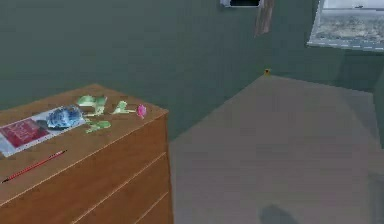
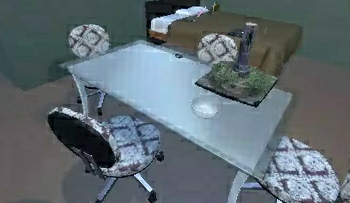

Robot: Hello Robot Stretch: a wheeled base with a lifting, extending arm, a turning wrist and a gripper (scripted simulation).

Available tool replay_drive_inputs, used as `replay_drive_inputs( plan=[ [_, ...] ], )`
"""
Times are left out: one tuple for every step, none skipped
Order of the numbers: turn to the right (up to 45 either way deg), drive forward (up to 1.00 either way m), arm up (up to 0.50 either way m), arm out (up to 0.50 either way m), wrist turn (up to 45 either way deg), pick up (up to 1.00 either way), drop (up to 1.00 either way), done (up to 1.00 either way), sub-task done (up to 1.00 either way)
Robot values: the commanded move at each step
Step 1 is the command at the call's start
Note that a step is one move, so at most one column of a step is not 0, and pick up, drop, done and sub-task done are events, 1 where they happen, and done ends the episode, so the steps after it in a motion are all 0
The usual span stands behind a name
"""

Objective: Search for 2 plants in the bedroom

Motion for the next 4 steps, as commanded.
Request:
replay_drive_inputs(
  plan=[
    [-33.0,0.0,0.0,0.0,0.0,0.0,0.0,0.0,0.0],
    [0.0,0.0,0.0,0.0,0.0,0.0,0.0,0.0,1.0],
    [-45.0,0.0,0.0,0.0,0.0,0.0,0.0,0.0,0.0],
    [-45.0,0.0,0.0,0.0,0.0,0.0,0.0,0.0,0.0]
  ],
)
